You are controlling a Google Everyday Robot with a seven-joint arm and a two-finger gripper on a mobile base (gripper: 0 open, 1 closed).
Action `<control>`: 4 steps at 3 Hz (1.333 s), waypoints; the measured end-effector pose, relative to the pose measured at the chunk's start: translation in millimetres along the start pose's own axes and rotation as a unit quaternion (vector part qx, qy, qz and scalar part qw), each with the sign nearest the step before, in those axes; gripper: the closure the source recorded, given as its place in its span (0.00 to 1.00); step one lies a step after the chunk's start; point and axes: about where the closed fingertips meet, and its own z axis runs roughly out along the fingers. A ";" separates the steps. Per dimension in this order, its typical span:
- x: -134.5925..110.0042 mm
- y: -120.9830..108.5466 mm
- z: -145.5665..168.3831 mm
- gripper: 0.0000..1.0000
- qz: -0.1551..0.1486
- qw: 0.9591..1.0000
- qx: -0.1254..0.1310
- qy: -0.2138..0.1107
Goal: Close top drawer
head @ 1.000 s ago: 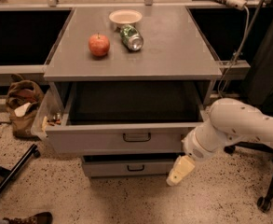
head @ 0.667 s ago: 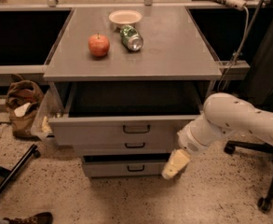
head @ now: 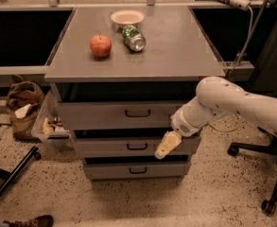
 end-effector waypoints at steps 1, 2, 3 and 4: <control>0.0 0.0 0.0 0.00 0.000 1.000 0.000 0.000; -4.0 -6.5 0.2 0.00 0.002 1.000 -0.005 -0.013; -16.3 -29.1 -8.4 0.00 0.005 0.999 0.013 -0.043; -20.3 -44.3 -9.1 0.00 0.024 0.997 0.028 -0.060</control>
Offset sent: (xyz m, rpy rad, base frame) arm 0.0193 -0.0019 0.0066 0.0677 -0.0090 -0.0053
